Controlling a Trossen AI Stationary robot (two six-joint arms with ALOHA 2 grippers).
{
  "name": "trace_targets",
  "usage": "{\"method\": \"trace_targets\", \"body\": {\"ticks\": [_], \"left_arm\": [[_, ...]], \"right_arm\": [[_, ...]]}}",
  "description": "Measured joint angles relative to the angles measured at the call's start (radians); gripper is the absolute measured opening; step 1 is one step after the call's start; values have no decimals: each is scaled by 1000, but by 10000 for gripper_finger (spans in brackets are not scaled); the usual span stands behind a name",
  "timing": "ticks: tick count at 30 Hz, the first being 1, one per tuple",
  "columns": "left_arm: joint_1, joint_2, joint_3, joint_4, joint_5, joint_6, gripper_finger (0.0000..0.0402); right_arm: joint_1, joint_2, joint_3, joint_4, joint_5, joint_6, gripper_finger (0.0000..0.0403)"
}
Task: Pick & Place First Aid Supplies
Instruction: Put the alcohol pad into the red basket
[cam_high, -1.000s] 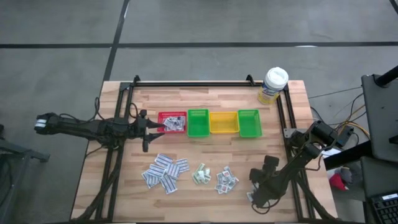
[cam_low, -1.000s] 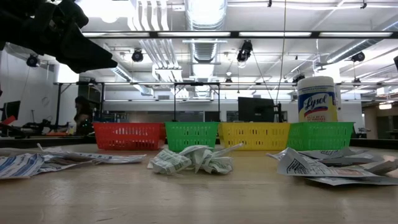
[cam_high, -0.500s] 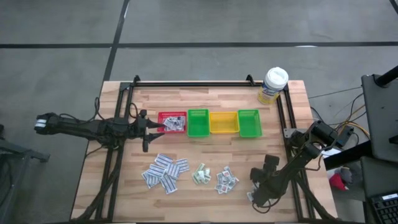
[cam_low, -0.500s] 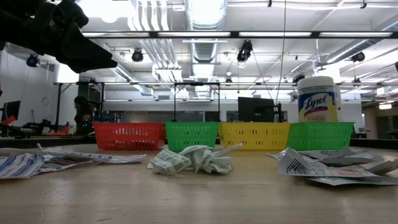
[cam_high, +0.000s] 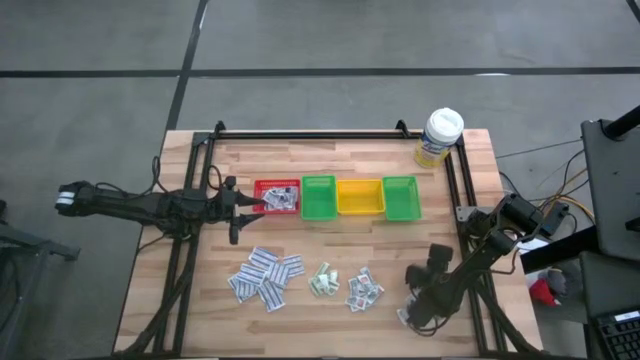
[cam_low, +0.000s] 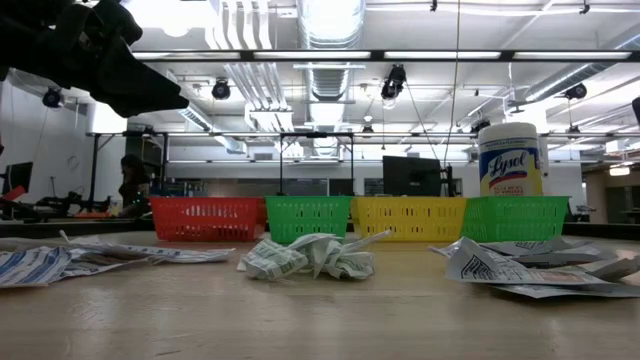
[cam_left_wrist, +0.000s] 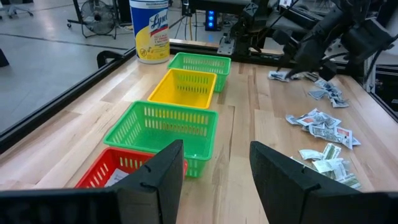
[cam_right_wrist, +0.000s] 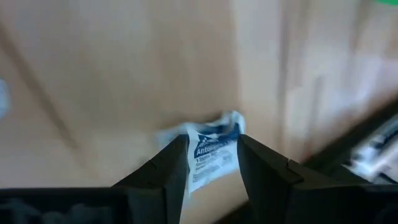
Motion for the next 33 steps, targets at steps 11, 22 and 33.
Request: {"method": "trace_targets", "body": {"ticks": [11, 22, 33], "left_arm": [[0, 0, 0, -2, 0, 0, 179], [0, 0, 0, -8, 0, 3, 179], [0, 0, 0, -6, 0, 4, 179]], "right_arm": [[1, -7, -1, -144, 69, 56, 137], [74, -11, -1, -137, 94, 162, 137], [91, -15, -32, -100, 92, 170, 137]]}}
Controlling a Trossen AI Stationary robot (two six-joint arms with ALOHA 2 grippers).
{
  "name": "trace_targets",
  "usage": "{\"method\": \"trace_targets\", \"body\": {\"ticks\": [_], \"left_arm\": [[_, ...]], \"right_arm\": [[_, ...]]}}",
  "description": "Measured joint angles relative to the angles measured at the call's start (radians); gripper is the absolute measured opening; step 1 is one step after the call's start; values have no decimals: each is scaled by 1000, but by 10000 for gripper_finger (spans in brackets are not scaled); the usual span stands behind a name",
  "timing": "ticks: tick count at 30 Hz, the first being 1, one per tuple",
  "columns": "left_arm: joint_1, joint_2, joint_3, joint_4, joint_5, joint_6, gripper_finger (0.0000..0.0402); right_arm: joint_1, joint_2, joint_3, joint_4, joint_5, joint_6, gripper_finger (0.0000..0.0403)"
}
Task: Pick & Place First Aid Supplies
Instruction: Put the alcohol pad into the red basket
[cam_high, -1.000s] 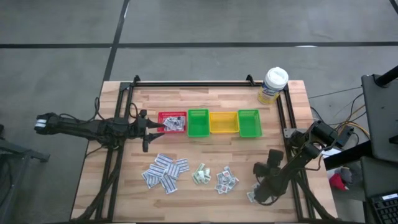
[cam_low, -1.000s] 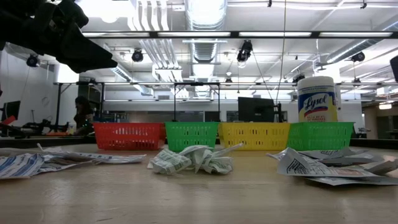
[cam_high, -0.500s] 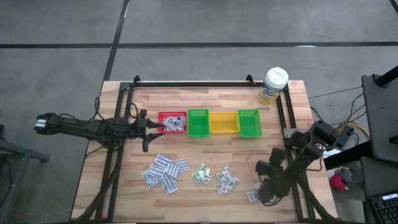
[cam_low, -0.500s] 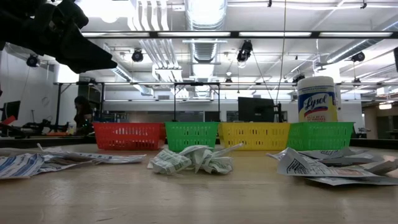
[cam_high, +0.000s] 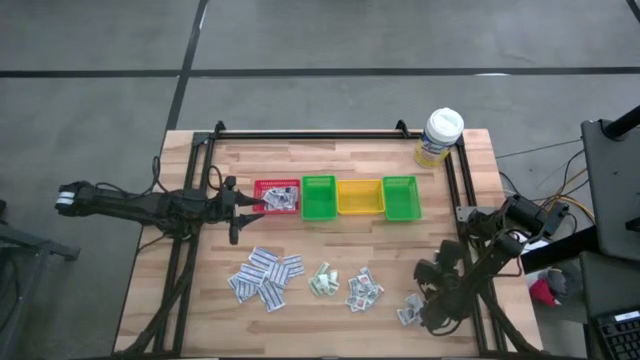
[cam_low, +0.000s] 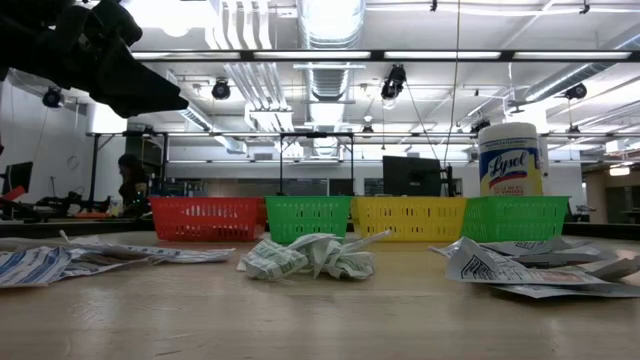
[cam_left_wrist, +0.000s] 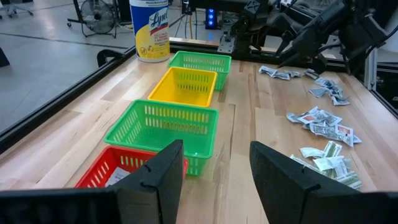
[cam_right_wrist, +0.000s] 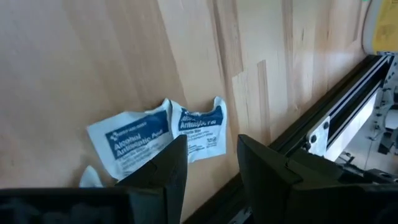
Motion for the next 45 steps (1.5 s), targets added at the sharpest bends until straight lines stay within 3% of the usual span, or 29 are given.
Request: {"method": "trace_targets", "body": {"ticks": [18, 39, 45], "left_arm": [[0, 0, 0, 0, 0, 0, 179], [0, 2, 0, 0, -1, 7, 179], [0, 2, 0, 0, -1, 8, 179]], "right_arm": [[-1, -72, -132, 203, -53, -1, 137], [-1, -165, -151, 200, -79, 5, 137], [-3, -265, -186, 205, -83, 67, 137]]}}
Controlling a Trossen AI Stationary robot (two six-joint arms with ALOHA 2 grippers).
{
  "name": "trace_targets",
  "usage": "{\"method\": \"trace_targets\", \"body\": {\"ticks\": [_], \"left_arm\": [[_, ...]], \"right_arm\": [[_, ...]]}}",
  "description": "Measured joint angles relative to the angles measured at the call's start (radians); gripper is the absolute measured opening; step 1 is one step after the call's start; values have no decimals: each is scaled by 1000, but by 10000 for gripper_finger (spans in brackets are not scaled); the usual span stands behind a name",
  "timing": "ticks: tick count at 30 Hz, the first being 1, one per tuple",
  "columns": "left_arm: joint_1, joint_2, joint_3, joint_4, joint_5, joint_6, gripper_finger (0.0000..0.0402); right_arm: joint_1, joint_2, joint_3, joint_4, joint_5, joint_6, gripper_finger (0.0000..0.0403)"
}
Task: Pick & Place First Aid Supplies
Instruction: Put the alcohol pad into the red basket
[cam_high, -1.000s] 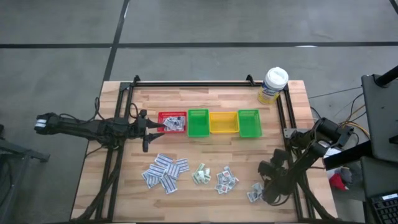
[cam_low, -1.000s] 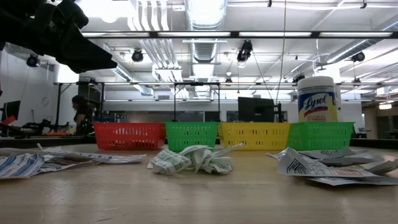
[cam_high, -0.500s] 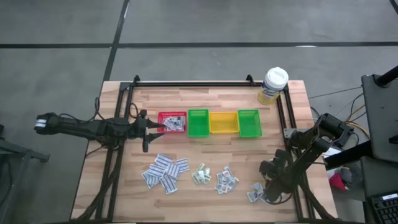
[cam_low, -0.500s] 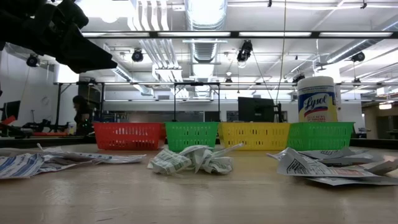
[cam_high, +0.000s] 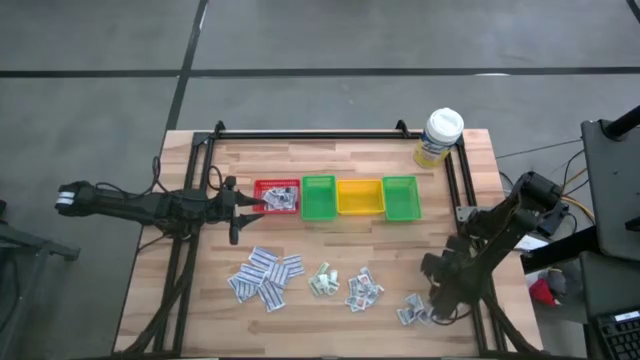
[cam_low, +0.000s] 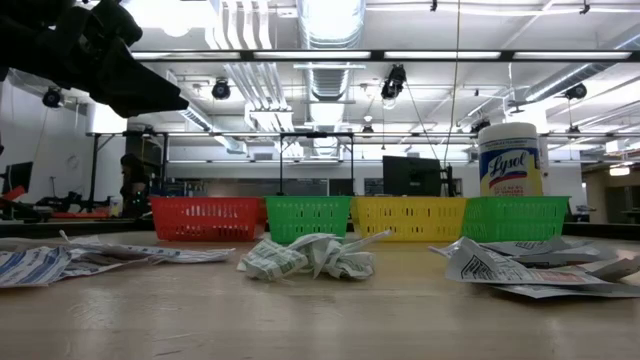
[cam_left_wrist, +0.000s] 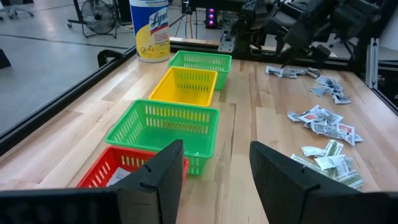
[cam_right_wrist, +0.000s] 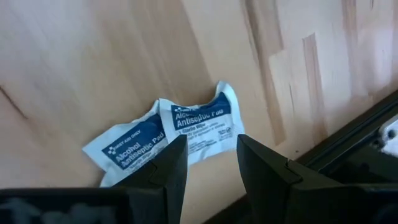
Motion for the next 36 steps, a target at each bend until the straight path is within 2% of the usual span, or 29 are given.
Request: {"method": "trace_targets", "body": {"ticks": [8, 14, 16, 26, 31, 36], "left_arm": [[0, 0, 0, 1, 0, 0, 179], [0, 0, 0, 1, 0, 0, 179], [0, 0, 0, 1, 0, 0, 179], [0, 0, 0, 1, -2, 0, 179], [0, 1, 0, 1, -2, 0, 179], [0, 1, 0, 1, -3, 0, 179]], "right_arm": [[-20, -237, -78, 38, 2, 251, 137], [-66, -313, -162, 57, -47, 407, 137], [-80, -316, -183, 64, -81, 414, 137], [-134, -263, -196, 97, -116, 482, 137], [-136, -210, -212, 138, -186, 526, 137], [-137, -159, -212, 154, -185, 546, 137]]}}
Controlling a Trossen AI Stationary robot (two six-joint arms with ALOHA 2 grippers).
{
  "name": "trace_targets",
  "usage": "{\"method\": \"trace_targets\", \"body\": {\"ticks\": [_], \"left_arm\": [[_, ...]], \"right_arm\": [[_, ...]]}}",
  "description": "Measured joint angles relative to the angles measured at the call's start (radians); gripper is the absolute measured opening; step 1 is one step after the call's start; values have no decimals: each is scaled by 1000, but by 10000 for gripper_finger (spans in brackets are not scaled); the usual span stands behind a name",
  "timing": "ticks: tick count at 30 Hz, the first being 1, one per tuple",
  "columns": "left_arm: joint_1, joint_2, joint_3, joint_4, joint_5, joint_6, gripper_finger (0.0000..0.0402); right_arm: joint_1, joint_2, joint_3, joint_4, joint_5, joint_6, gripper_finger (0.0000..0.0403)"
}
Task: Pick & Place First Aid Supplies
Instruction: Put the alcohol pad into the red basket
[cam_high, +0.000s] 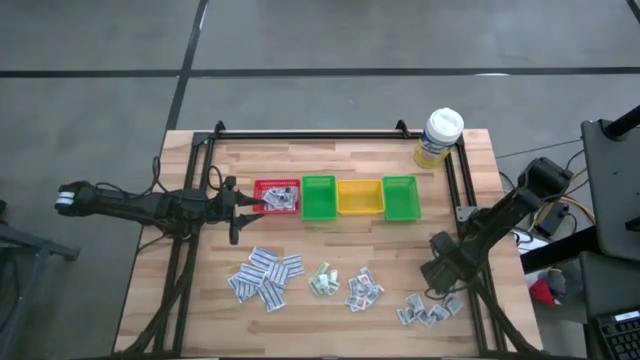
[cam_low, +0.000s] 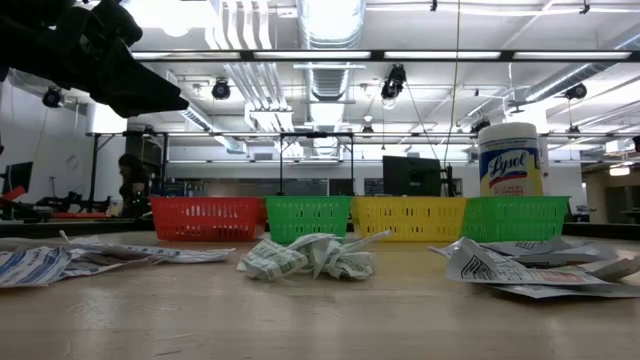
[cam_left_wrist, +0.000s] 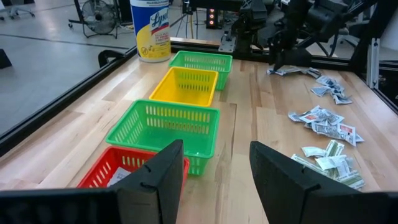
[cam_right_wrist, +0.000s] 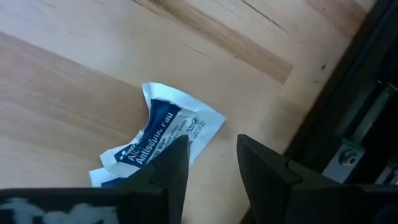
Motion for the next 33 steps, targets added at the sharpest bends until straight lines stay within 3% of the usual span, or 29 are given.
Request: {"method": "trace_targets", "body": {"ticks": [13, 19, 33], "left_arm": [[0, 0, 0, 0, 0, 0, 179], [0, 0, 0, 0, 0, 0, 179], [0, 0, 0, 0, 0, 0, 179]], "right_arm": [[2, 3, -11, 43, 46, 49, 136], [-8, -39, -48, 134, 154, 65, 134], [-36, -97, -92, 151, 157, 55, 92]]}}
